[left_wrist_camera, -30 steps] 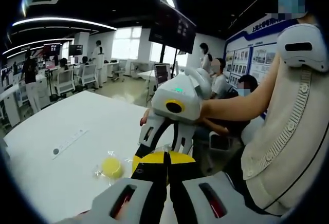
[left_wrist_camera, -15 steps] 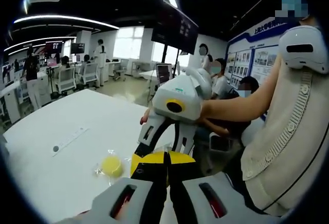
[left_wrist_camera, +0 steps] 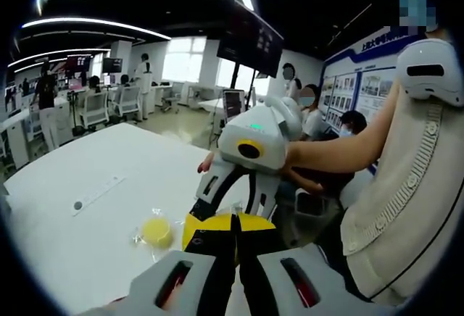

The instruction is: Compare the silicone blocks by pressing each to a similar depth, holding the contact briefly, and releasing to observe deformation and rebound differences across the visible hardness samples.

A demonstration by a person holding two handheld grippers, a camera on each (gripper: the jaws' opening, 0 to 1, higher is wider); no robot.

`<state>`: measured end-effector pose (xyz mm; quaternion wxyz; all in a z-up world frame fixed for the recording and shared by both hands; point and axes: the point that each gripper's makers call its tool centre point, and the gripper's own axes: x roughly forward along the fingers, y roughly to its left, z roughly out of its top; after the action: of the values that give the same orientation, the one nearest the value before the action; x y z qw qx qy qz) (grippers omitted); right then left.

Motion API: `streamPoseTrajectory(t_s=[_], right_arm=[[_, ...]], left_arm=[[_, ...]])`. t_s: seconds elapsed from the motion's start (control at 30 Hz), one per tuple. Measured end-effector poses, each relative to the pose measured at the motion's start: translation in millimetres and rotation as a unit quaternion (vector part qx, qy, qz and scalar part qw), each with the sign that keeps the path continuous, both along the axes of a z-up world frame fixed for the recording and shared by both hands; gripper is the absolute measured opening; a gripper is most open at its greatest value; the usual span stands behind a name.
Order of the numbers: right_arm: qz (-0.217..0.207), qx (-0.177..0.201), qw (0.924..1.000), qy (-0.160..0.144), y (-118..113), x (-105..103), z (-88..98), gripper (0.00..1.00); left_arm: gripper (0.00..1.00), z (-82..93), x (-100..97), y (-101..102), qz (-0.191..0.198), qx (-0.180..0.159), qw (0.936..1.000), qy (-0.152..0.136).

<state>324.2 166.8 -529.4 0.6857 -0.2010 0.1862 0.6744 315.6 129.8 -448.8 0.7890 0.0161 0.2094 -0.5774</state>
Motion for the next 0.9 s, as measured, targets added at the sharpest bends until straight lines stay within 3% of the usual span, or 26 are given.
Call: streamPoseTrajectory(t_s=[0.57, 0.9], right_arm=[[-0.031, 0.012, 0.9995, -0.002, 0, 1, 1.2, 0.42], [-0.094, 0.041, 0.9947, 0.004, -9, 6, 5.7, 0.60]], left_arm=[[0.00, -11.9, 6.2, 11, 0.030, -0.010, 0.9992, 0.025], [0.00, -14.0, 9.0, 17, 0.049, -0.032, 0.9974, 0.042]])
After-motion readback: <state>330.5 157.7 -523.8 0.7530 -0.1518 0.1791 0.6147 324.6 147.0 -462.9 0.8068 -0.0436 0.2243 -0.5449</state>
